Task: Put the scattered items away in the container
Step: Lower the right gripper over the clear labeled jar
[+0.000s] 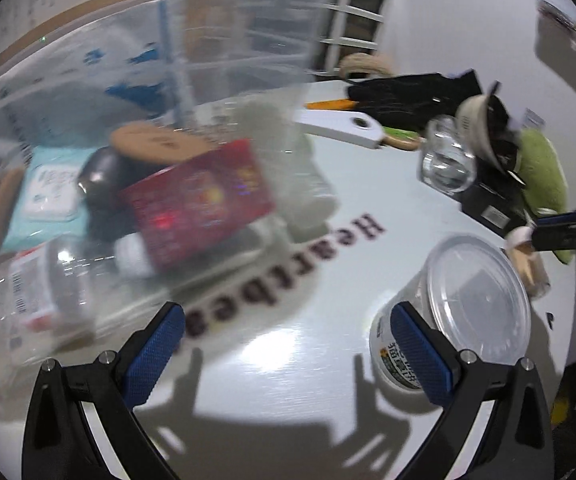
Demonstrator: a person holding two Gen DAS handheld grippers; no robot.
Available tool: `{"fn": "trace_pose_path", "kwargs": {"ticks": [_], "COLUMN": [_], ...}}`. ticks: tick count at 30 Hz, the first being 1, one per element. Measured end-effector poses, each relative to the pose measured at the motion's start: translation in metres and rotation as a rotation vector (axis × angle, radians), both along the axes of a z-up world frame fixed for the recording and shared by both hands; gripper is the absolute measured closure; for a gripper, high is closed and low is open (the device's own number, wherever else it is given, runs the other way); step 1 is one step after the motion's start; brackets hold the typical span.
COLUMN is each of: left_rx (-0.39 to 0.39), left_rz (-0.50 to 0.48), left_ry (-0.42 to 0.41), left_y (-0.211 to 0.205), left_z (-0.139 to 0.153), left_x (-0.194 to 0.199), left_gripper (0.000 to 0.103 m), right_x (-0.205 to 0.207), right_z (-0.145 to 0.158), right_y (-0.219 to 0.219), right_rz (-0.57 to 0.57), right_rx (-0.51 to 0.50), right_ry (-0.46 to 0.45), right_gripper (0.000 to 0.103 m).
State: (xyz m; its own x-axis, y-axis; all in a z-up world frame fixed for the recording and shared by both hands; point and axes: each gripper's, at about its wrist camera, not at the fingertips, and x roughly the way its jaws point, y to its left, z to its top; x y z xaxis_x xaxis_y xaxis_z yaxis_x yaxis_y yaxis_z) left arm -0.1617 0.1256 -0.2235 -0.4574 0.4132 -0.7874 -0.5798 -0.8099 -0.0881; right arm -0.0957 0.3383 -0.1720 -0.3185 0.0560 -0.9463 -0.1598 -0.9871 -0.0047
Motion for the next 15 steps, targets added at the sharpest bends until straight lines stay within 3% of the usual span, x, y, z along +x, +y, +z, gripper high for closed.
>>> {"fn": "trace_pose_path", "kwargs": {"ticks": [4, 15], "left_rx": [0.007, 0.012], "left_rz": [-0.064, -0.172], "left_ry": [-0.005, -0.032], "left_y": [0.020, 0.035], "left_z": [0.003, 0.007], "left_x": [0.013, 0.064], "left_gripper": [0.001, 0.002], "right_x": [0.002, 0.070], "right_z": [-0.025, -0.022], "right_y": [0.005, 0.018], "right_rz": [0.001, -0.019], "right_rx": [-0.092, -0.114], "right_ry": [-0.050, -0.062], "right_gripper": [0.078, 0.078]}}
